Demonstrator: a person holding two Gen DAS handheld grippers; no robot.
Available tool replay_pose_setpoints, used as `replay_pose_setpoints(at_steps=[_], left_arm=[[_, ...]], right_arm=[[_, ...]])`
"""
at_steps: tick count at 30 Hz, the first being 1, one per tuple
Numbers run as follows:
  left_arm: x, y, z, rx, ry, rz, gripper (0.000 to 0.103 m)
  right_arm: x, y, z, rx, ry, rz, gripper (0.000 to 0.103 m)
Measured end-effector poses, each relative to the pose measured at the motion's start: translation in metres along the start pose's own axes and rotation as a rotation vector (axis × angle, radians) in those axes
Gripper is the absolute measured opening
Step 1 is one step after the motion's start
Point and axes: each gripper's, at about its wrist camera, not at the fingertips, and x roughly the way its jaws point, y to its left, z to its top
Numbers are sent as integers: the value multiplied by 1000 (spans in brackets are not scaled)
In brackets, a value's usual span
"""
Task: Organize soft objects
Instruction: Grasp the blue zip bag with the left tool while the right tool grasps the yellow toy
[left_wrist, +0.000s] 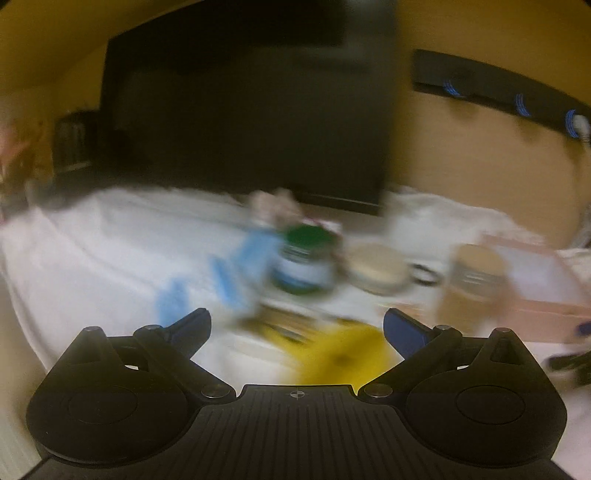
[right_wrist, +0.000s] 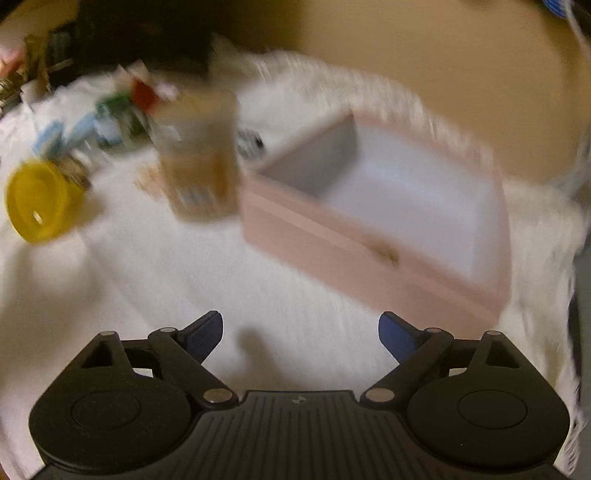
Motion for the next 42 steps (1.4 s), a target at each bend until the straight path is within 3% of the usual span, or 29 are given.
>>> replay_pose_setpoints(at_steps=[3, 5, 7, 11, 15, 20, 21, 22, 23, 25, 28, 32, 36, 40, 42], left_arm=[[32, 44, 20, 154, 34, -32, 102], [57, 67, 29, 243, 63, -107, 102], [76, 87, 32, 289, 87, -159, 102], [122, 107, 29, 396, 226, -275, 102], [149, 111, 20, 417, 295, -350, 102], [175, 109, 19, 339, 336, -367, 101], [173, 110, 21, 302, 339, -362, 97], [171, 111, 22, 266, 338, -356, 81], [169, 113, 23, 220, 343, -353, 77], [157, 117, 26, 110, 340, -349, 74], [133, 117, 25, 27, 286, -334, 73], [102, 122, 29, -49, 230, -333, 72], [72, 132, 33, -126, 195, -309, 72], [61, 138, 33, -155, 206, -283, 72], [59, 141, 32, -171, 212, -271, 72]], right_arm=[[-17, 23, 22, -3, -72, 40, 92], [-24, 39, 37, -15, -85, 86, 92], [-27, 55, 48, -33, -92, 108, 92], [-25, 84, 61, -63, -64, 120, 92], [-23, 99, 61, -83, -20, 113, 92], [-34, 97, 52, -36, -35, 59, 92], [-36, 94, 50, -21, -34, 44, 92], [-38, 93, 48, -12, -32, 31, 92], [-39, 91, 47, -4, -32, 17, 92], [-42, 88, 43, -2, -39, 3, 92], [-45, 86, 42, -3, -44, 7, 92], [-45, 97, 53, -43, -89, 53, 92], [-39, 128, 70, -160, -176, 119, 92], [-5, 158, 89, -272, -111, 215, 67], [12, 175, 94, -319, -98, 257, 67]])
